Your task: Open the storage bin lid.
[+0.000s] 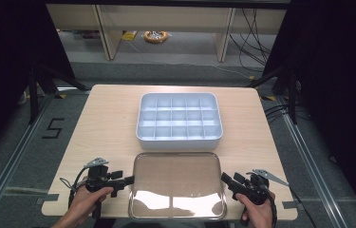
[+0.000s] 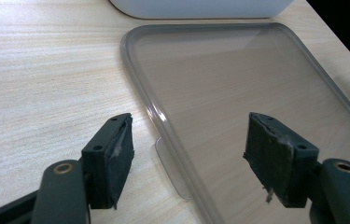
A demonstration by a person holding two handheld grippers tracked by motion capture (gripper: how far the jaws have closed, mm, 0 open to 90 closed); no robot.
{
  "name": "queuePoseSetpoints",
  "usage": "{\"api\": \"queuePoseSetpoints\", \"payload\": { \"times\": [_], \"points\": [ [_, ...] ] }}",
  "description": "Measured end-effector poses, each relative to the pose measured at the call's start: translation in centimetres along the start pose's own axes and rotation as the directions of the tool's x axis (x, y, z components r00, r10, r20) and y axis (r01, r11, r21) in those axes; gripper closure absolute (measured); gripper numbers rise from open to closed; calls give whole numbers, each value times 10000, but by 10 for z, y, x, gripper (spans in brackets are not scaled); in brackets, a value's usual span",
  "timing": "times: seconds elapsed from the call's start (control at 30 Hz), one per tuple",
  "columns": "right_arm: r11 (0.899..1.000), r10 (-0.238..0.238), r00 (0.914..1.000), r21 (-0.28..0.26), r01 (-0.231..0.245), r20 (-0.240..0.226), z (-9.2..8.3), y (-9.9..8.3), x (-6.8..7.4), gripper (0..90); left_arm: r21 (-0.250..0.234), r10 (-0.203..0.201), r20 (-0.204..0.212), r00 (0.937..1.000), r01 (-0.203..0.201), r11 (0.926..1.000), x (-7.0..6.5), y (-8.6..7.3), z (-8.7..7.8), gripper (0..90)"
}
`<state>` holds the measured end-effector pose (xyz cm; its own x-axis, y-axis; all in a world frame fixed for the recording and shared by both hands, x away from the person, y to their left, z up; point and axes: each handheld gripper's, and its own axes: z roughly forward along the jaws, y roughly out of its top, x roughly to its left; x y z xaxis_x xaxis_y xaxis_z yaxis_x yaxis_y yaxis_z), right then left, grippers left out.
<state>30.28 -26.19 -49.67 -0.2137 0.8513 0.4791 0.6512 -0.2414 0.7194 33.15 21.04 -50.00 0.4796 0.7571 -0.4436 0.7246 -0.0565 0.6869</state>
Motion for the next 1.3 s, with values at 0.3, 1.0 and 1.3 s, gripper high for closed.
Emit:
{"api": "queuePoseSetpoints", "payload": {
  "times": [0.3, 1.0, 1.3],
  "points": [
    [9970, -772, 9969, -78, 773, 157, -3, 2, 5, 311, -65, 237, 199, 9995, -236, 9997, 2, 1, -3, 235],
    [9883, -1487, 9888, -320, 1490, 119, -12, 0, 11, 209, -507, 484, 334, 9983, -467, 9976, 3, 0, -12, 147],
    [9868, -1560, 9877, -413, 1563, 118, -15, -1, 10, 202, -438, 557, 377, 9977, -541, 9976, 6, -1, -16, 147]
  ]
}}
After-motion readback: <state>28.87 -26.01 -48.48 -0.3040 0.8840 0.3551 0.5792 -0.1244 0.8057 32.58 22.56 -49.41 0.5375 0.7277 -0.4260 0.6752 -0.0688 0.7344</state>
